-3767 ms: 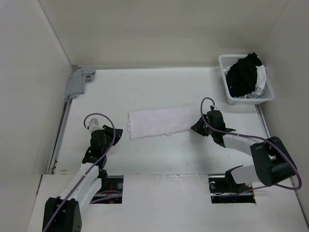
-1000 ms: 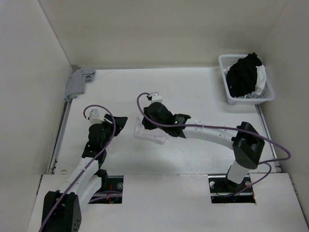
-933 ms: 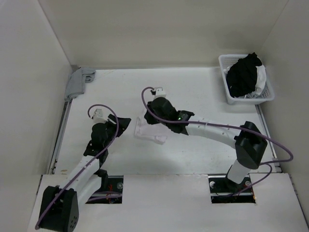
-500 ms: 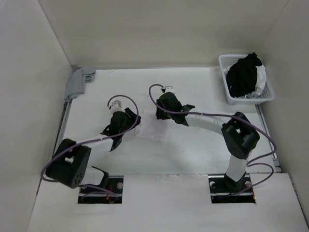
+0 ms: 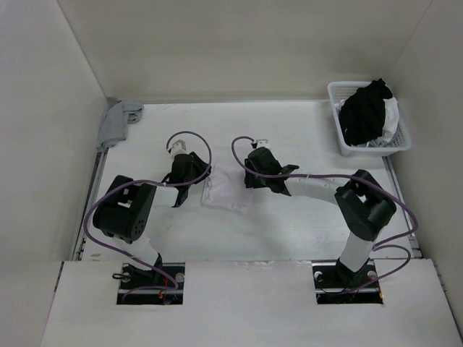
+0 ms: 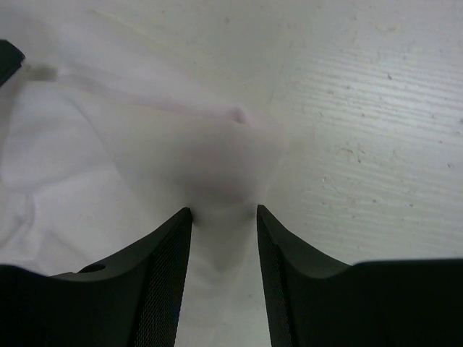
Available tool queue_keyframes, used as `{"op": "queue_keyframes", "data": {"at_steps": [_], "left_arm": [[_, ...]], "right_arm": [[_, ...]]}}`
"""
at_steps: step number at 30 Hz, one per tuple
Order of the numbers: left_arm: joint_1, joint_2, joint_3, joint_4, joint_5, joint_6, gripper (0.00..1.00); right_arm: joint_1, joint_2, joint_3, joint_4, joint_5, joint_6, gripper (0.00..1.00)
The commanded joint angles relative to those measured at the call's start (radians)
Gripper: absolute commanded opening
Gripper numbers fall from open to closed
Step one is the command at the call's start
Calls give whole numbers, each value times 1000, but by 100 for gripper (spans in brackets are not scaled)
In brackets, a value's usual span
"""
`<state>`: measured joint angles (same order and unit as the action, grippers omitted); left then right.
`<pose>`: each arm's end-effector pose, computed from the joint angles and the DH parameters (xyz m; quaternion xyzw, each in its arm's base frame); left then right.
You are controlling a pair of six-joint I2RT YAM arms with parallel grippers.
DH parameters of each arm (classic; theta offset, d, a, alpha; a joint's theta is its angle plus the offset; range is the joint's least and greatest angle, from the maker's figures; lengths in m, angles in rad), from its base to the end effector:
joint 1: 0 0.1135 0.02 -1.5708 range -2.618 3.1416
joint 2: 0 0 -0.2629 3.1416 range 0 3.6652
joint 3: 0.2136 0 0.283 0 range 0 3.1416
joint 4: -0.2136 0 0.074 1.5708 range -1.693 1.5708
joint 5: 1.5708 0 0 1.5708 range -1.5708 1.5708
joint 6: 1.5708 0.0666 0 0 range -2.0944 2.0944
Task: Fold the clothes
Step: Fold the tank top
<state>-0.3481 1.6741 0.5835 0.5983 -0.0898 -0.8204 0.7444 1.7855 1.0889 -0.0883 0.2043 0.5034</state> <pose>0.3327 -0.1144 0.0911 -0.2230 0.8280 -0.2508 0.4491 0.3218 0.2781 0.1405 -0.0717 0.9170 0.1461 0.3642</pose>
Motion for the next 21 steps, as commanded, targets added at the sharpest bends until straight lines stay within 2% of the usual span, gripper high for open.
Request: {"op": "queue_keyframes", "data": {"at_steps": [1, 8, 12, 16, 21], "left_arm": [[-7, 3, 38, 77, 53, -5, 30], [-2, 3, 26, 55, 55, -29, 22], [-2, -28, 23, -17, 38, -37, 21], [-2, -83, -19, -38, -53, -39, 31], [-18, -87, -24, -32, -48, -42, 32]], "right_arm": [[0, -93, -49, 84, 1, 15, 46], [2, -193, -156, 121, -14, 44, 46], [32, -224, -178, 116, -19, 55, 47], [52, -233, -205, 119, -19, 72, 47], [68, -236, -231, 127, -26, 83, 47]]}}
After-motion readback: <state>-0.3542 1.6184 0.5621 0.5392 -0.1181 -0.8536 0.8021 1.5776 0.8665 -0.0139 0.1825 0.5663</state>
